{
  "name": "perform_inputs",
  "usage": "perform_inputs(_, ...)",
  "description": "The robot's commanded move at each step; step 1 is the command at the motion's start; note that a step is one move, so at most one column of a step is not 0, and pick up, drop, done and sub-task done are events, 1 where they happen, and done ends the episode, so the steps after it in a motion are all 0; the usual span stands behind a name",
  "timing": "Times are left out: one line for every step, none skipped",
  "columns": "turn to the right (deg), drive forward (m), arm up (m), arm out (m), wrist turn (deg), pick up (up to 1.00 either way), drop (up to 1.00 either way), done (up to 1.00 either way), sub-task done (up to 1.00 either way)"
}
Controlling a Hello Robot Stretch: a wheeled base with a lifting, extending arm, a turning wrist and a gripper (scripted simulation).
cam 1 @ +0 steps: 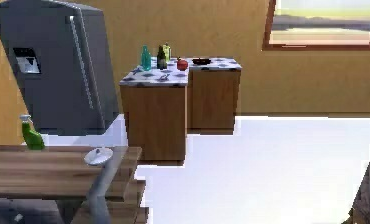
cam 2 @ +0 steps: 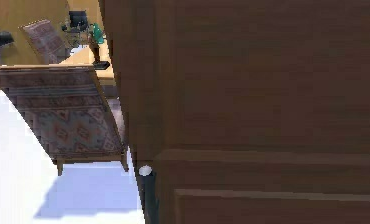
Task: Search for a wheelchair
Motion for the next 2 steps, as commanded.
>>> perform_inputs(12.0, 0.0, 0.0, 0.0, 0.0, 0.0, 0.0, 0.0, 0.0)
perform_inputs(0.0, 0.2, 0.0, 0.0, 0.0, 0.0, 0.0, 0.0, 0.0)
